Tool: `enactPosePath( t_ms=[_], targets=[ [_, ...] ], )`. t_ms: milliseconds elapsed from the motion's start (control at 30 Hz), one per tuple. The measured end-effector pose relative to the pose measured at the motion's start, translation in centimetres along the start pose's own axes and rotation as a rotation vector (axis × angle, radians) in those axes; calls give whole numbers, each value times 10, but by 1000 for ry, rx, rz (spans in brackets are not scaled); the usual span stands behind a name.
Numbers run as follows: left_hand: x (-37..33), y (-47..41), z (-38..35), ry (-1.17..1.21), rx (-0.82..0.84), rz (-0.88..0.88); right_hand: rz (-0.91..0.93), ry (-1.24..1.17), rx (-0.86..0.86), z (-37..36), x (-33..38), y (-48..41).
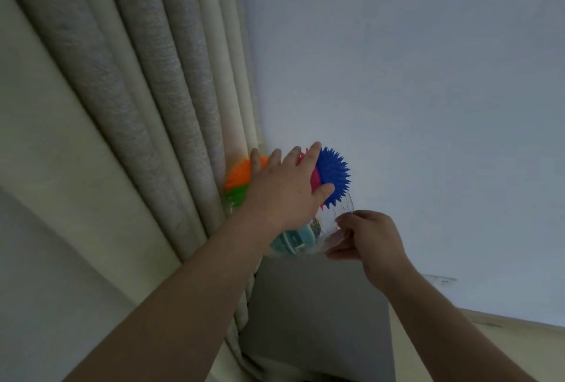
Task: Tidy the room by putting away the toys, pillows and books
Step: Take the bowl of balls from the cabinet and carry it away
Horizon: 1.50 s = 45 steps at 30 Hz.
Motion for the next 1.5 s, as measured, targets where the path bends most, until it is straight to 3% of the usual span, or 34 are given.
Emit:
enactPosePath(
  t_ms=[367,667,900,1067,1267,1500],
  targets=[
    [-49,13,-11,-19,-41,-132,-17,-67,-107,35,-20,36],
    [-67,24,-9,-19,-86,-25,20,-43,-12,58,-17,35],
    [-78,29,-24,-37,-130,228,3,-3,223,73,-19,6],
    [-89,82,-49,56,-87,485,-68,97,453,79,-38,20],
    [-108,192,-45,19,-102,798,-151,189,811,44,-64,81],
    [-148,390,-64,83,-137,1290,-252,366,1182,-10,-129,220]
  ],
)
Point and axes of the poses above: each hand's wrist, its own y-axis away from the middle knuckle, its own z-axis out of the back of the hand, x = y × z, the point moved 8 cm from there along -y, towards the middle knuckle, and after that the axes turned 8 degrees about x, right-handed, at the moved point
